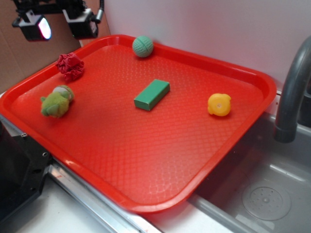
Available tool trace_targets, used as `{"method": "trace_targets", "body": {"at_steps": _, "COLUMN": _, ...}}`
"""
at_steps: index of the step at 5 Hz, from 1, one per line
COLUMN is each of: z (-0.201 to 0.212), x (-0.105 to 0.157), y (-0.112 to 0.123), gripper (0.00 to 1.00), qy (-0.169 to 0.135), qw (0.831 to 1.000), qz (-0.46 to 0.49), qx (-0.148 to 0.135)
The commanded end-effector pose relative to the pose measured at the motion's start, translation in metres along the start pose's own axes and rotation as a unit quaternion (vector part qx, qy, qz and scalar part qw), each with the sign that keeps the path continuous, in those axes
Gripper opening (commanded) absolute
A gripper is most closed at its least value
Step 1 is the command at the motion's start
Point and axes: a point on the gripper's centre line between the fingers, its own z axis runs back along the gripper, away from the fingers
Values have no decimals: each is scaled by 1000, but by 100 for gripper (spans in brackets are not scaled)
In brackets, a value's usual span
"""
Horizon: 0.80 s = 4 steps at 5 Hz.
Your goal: Grab the red paper.
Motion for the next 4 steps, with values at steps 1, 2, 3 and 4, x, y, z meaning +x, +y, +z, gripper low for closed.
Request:
{"method": "trace_targets", "body": {"at_steps": 1, "z": -32, "x": 37, "y": 36, "gripper": 100, "qy": -20, "qw": 997, "qz": 60, "qx": 39}}
{"method": "trace_targets", "body": {"at_steps": 2, "z": -46, "x": 55, "y": 39, "gripper": 100, "qy": -4, "qw": 997, "qz": 61, "qx": 48}}
{"method": "trace_targets", "body": {"at_steps": 3, "z": -61, "x": 66, "y": 34, "gripper": 100, "qy": 9, "qw": 997, "qz": 53, "qx": 49}}
{"method": "trace_targets", "body": {"at_steps": 4, "z": -74, "x": 68, "y": 39, "gripper": 100, "qy": 14, "qw": 997, "qz": 44, "qx": 60}}
